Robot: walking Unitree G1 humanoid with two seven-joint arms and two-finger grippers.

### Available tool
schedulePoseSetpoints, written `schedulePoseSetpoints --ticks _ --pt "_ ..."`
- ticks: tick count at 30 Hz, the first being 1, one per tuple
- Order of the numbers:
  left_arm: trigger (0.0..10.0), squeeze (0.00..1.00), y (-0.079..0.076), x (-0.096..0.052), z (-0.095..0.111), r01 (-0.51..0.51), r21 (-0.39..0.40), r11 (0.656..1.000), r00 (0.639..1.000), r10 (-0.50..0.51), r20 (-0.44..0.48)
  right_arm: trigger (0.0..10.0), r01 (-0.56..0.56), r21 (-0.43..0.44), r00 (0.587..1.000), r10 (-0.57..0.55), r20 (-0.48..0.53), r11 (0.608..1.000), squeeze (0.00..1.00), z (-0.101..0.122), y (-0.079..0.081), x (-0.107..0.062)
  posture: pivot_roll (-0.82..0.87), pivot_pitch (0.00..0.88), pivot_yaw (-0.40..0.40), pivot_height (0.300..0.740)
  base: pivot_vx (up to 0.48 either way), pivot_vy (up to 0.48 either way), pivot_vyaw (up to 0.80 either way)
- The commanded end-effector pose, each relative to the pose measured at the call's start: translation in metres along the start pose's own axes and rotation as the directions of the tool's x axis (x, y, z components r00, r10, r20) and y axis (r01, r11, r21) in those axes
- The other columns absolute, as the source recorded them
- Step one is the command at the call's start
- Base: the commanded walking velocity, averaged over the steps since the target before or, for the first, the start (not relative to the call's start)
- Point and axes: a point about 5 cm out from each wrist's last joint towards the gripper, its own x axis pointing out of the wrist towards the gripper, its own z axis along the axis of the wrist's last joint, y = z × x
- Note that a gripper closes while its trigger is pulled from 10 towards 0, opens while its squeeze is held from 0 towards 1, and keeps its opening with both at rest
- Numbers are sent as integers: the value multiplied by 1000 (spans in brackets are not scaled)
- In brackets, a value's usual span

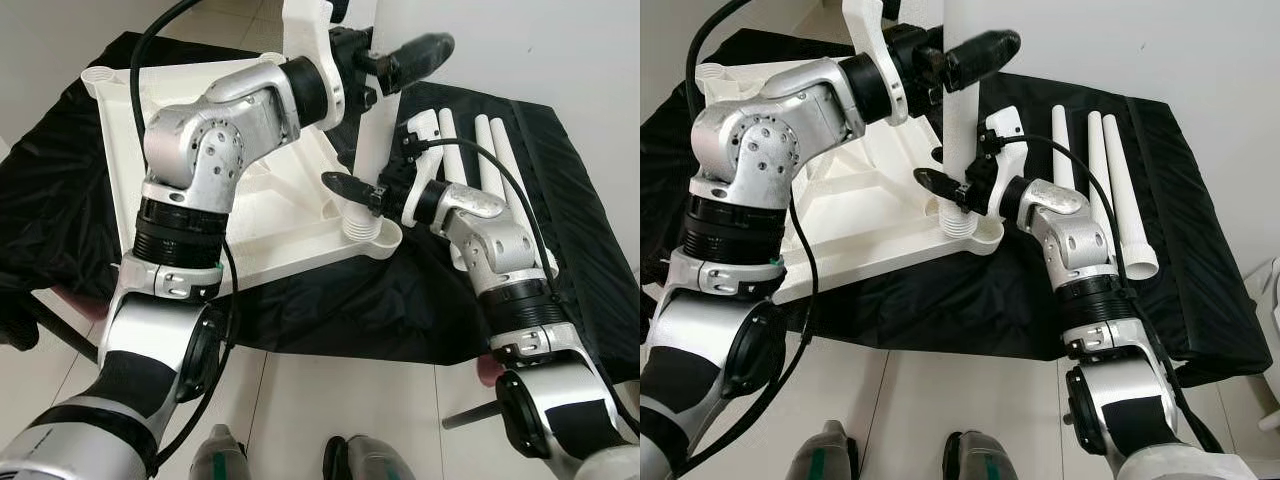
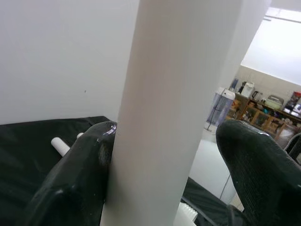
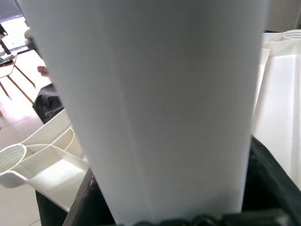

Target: Building children table

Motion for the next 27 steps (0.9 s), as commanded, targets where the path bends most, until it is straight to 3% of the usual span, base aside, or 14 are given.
schedulePoseSetpoints --ticks 1,7,8,13,14,15,23,25,27 --pt "10000 0 -9 6 4 55 12 998 998 -55 -3 10000 19 8 1000 -19 -10 1000 0 -1 -3 1 -10 12 -77 740 0 0 0" --pt "10000 0 -1 -1 8 6 26 1000 1000 -6 7 10000 69 14 998 -69 -4 997 0 -2 -8 -2 -4 11 -80 740 0 0 0" --pt "10000 1000 0 -3 9 6 25 1000 1000 -7 11 10000 87 19 996 -87 -5 996 0 -4 -10 -3 -4 10 -80 740 0 0 0" --pt "10000 1000 0 -7 14 -4 33 999 1000 3 23 10000 124 30 992 -124 2 992 0 -5 -14 -5 -1 8 -79 740 0 0 0" --pt "10000 459 1 -8 14 -18 32 999 1000 17 23 10000 134 29 991 -135 7 991 0 -5 -15 -5 -1 9 -80 740 0 0 0" --pt "10000 0 2 -8 14 -26 35 999 999 26 23 10000 145 30 989 -146 14 989 0 -4 -17 -6 0 8 -79 740 0 0 0" --pt "10000 0 10 -19 7 -85 44 995 996 85 19 10000 261 64 963 -265 54 963 0 -3 -28 -10 -1 2 -71 740 0 0 0" --pt "10000 0 21 -31 -4 -177 59 982 984 177 10 10000 311 94 947 -317 55 946 0 -7 -31 -13 1 0 -67 740 0 0 0" --pt "10000 0 23 -34 -6 -199 66 978 980 199 6 10000 319 97 944 -325 56 943 0 -7 -32 -14 1 0 -67 740 0 0 0"
